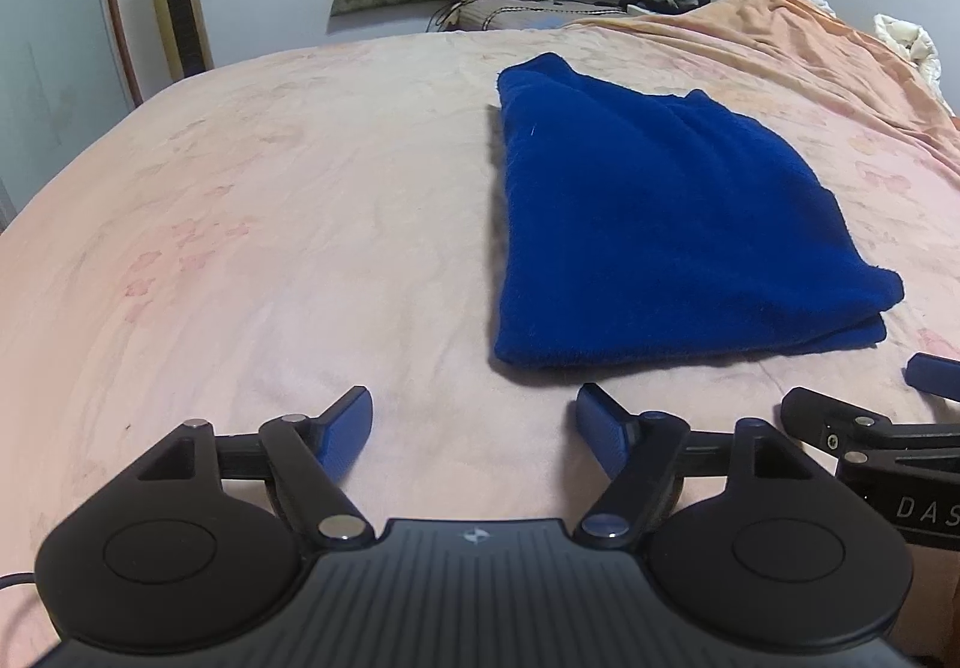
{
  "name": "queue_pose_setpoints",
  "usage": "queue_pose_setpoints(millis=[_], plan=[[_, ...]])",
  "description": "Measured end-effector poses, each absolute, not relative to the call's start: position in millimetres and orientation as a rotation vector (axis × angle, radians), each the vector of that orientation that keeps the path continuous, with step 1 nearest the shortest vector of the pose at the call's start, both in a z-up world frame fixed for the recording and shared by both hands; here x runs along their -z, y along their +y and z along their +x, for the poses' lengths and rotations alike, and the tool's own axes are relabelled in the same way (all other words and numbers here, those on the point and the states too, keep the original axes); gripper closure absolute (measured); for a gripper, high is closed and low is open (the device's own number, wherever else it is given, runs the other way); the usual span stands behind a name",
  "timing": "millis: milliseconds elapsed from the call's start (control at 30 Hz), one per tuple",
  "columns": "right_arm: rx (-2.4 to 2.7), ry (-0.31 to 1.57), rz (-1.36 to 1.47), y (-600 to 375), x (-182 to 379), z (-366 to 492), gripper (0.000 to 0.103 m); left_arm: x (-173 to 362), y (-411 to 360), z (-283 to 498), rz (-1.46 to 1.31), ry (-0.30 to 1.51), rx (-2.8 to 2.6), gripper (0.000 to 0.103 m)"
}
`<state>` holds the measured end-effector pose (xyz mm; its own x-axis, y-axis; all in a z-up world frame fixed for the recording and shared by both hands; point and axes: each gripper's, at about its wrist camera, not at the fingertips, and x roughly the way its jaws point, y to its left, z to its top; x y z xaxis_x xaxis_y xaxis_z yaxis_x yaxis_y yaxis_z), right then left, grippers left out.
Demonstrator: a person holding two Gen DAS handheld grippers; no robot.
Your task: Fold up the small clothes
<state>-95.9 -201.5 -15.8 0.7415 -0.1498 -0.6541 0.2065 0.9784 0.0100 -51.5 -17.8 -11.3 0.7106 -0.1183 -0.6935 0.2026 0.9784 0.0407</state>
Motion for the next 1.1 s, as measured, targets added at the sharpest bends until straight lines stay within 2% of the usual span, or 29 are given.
queue_pose_setpoints(millis=[667, 1100], plan=[[0.223, 0.72, 0.024, -186, 19, -98, 0.0, 23, -16, -62, 0.118, 0.688, 0.106, 0.005], [0.239, 0.697, 0.026, -184, 24, -99, 0.0, 25, -12, -61, 0.08, 0.699, 0.1, 0.002]])
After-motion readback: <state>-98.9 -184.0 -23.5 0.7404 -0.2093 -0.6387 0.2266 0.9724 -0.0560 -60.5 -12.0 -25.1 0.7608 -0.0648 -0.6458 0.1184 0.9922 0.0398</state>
